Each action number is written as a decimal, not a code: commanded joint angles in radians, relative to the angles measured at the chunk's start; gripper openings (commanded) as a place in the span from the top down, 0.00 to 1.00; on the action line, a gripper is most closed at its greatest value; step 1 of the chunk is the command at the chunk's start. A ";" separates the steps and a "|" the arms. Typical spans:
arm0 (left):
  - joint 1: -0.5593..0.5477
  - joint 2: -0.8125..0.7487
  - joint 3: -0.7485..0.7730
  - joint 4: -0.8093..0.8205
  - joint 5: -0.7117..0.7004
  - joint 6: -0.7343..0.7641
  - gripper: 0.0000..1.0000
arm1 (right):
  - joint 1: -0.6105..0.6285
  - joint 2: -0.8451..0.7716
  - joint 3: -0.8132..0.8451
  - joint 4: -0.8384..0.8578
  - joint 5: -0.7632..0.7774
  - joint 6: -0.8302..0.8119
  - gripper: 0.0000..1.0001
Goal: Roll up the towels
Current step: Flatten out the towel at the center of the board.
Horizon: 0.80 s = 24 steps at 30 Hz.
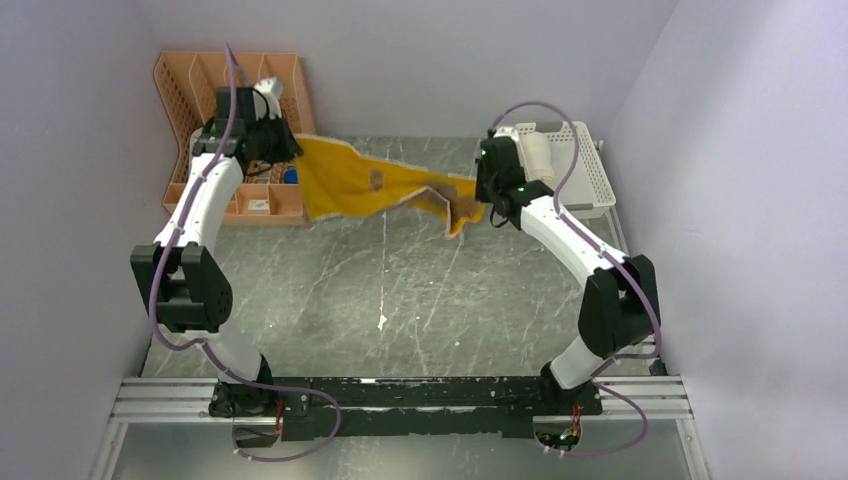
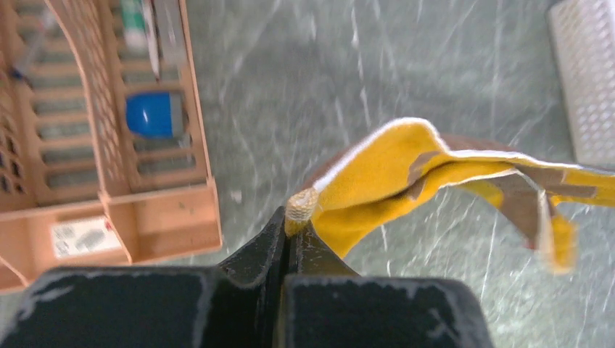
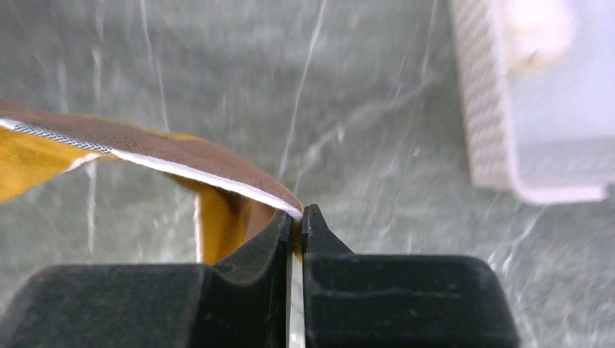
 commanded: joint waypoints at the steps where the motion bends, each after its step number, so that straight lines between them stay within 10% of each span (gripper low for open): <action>1: 0.011 -0.064 0.135 0.024 -0.045 -0.040 0.93 | -0.025 -0.079 0.061 0.162 0.153 -0.050 1.00; 13: 0.011 -0.637 -0.223 0.051 -0.172 -0.114 0.93 | -0.020 -0.608 -0.284 0.335 0.079 -0.059 1.00; 24: 0.010 -0.996 -0.561 -0.196 -0.115 -0.199 0.93 | -0.019 -0.915 -0.343 0.054 0.011 -0.032 1.00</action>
